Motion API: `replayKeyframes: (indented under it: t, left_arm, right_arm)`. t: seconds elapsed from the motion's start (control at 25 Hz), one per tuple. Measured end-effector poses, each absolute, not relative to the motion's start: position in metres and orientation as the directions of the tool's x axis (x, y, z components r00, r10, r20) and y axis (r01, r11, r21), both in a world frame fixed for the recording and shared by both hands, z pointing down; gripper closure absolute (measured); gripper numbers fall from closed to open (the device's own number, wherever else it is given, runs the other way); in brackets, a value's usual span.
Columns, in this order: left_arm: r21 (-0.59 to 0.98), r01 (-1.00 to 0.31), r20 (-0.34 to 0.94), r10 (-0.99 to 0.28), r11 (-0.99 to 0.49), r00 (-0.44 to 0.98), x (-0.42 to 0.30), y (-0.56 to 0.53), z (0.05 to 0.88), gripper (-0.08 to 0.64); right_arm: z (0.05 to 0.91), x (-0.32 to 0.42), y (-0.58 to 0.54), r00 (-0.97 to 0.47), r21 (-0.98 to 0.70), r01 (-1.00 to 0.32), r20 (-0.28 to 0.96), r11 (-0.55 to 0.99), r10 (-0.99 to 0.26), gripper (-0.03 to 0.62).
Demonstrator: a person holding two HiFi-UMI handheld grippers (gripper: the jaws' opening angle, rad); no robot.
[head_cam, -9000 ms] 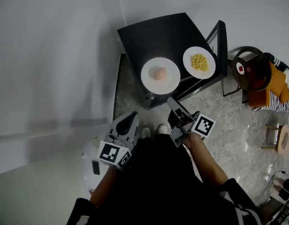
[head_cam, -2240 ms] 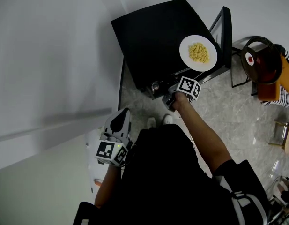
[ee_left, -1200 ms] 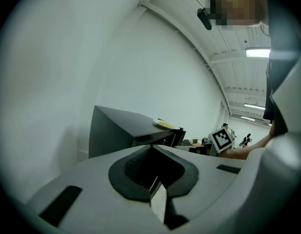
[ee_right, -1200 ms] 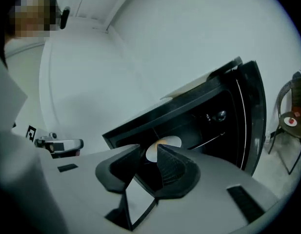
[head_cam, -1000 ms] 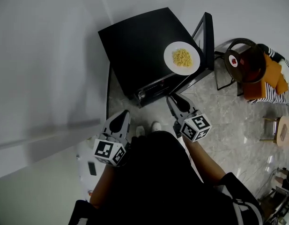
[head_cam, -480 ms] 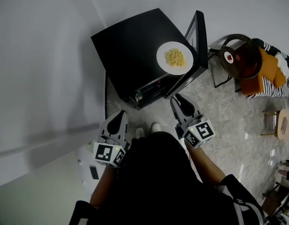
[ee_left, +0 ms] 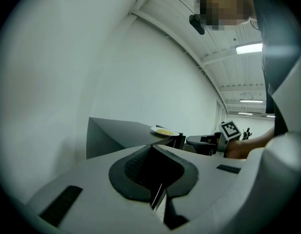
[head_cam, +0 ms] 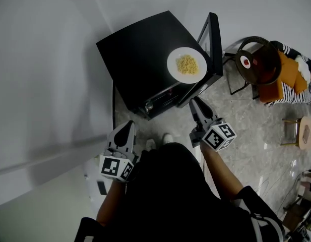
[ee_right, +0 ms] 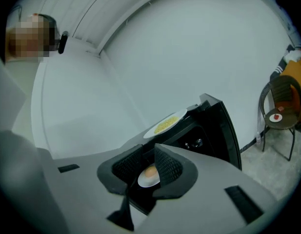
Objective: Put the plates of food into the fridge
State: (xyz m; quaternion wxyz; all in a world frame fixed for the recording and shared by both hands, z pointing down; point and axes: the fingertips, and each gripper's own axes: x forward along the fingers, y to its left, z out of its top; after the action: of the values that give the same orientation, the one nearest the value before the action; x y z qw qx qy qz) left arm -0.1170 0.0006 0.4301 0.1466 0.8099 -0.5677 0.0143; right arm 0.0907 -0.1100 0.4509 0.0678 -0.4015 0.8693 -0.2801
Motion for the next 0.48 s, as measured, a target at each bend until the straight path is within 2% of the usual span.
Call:
replayKeyframes:
  t: [0.48]
  left_arm:
    - [0.222,-0.941,0.212,-0.929,-0.257,0.303,-0.130,-0.005,0.433,0.537]
  right_arm:
    - [0.443,0.091,-0.163,-0.665,-0.878,-0.337,-0.035,0.341,-0.746,0.489]
